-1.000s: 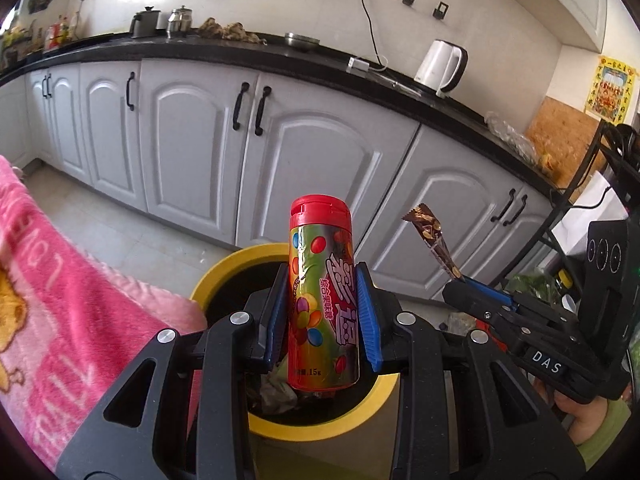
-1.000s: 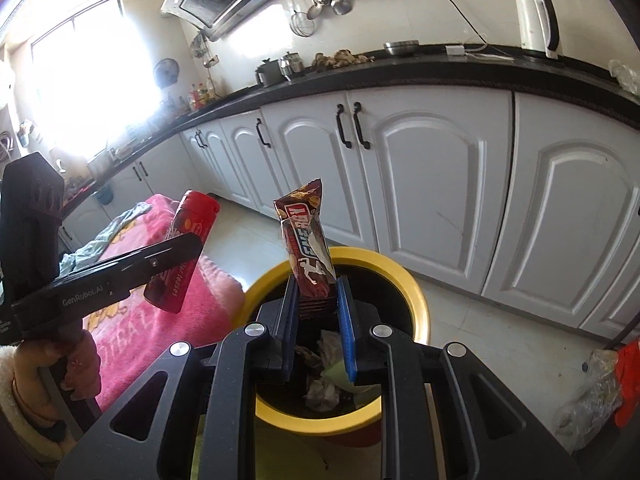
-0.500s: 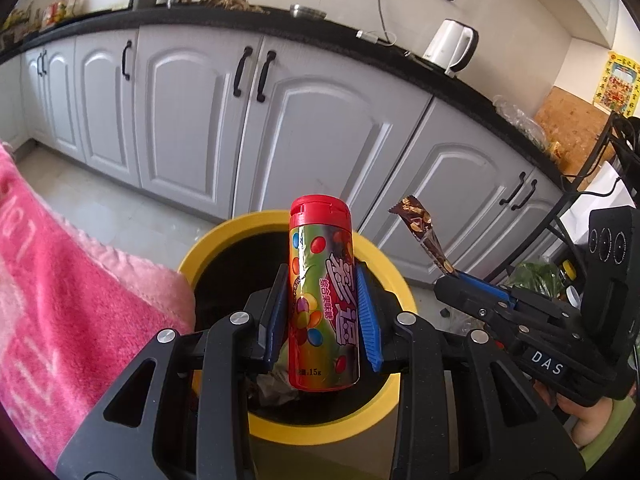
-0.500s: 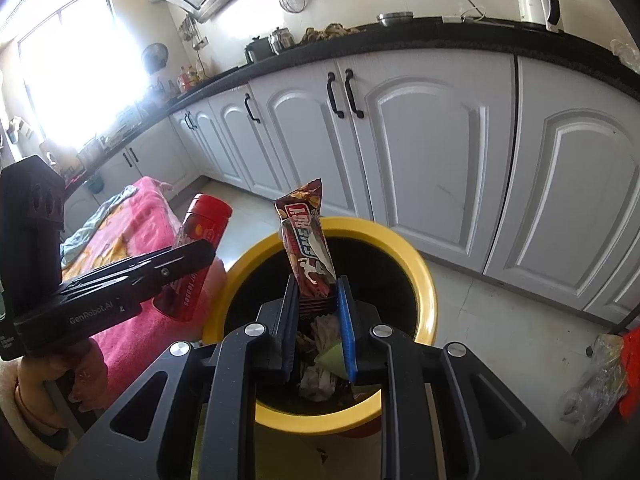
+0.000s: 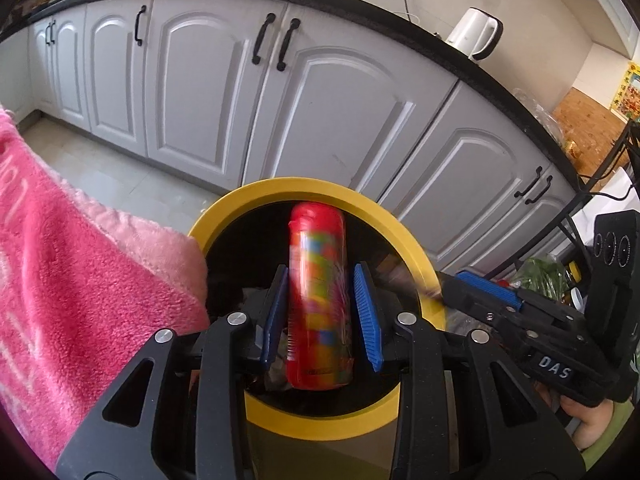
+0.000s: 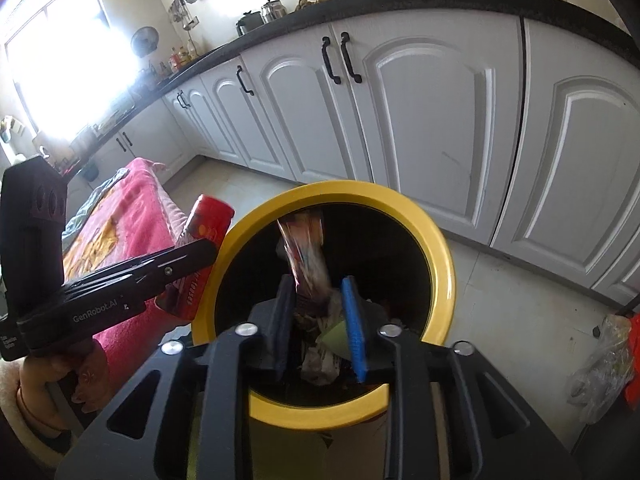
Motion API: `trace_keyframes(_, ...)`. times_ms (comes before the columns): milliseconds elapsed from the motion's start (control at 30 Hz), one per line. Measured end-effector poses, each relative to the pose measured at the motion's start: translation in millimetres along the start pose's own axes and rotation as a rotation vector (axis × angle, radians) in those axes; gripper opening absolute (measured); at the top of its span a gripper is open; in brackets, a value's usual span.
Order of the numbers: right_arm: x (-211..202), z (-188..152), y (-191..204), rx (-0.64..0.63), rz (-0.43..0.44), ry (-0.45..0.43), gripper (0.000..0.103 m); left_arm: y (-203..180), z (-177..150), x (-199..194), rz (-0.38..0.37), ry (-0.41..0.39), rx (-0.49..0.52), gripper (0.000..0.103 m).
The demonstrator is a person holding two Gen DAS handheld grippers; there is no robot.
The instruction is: Collect trash
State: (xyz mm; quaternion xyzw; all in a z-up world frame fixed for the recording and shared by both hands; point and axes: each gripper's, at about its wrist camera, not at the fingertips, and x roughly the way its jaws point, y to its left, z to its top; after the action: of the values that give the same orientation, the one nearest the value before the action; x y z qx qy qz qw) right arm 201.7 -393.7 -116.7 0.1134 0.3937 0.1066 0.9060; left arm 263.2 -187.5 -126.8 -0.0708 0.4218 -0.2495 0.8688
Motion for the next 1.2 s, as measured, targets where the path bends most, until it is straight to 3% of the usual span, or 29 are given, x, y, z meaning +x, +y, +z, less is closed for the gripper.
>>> trace_keyframes(67,-4.4,0.6,-2.3,0.01,-0.001,-0.012,0.039,2.9,0.9,-3.8,0.008,-0.004,-0.009,0.037)
trace_keyframes(200,-16.4,2.7,-3.7,0.012,-0.012,-0.036,0.041,6.5,2.9,-18.7,0.036,-0.016,-0.017,0.045)
trace_keyframes(367,-40.3,5.1,7.1,-0.013,-0.015,-0.085,0.054,8.5,6.1,-49.1,0.075,-0.044,-0.012,0.065)
trace_keyframes(600,-81.1,2.2,40.8,-0.081,-0.021,-0.183,0.088,15.2,2.0,-101.8,0.141,-0.096,-0.005,0.087)
trace_keyframes(733,-97.4,-10.8,69.7,-0.156,-0.023,-0.197,0.096,18.4,-8.0,-136.6,0.168,-0.152,-0.006,0.092)
trace_keyframes(933,-111.0,-32.8,98.8,-0.208,-0.033,-0.235,0.097,16.2,-25.9,-179.1,0.222,-0.23,0.007,0.092)
trace_keyframes(1200,-122.2,-58.2,127.9,-0.243,-0.056,-0.362,0.097,8.9,-52.8,-224.0,0.3,-0.359,0.034,0.092)
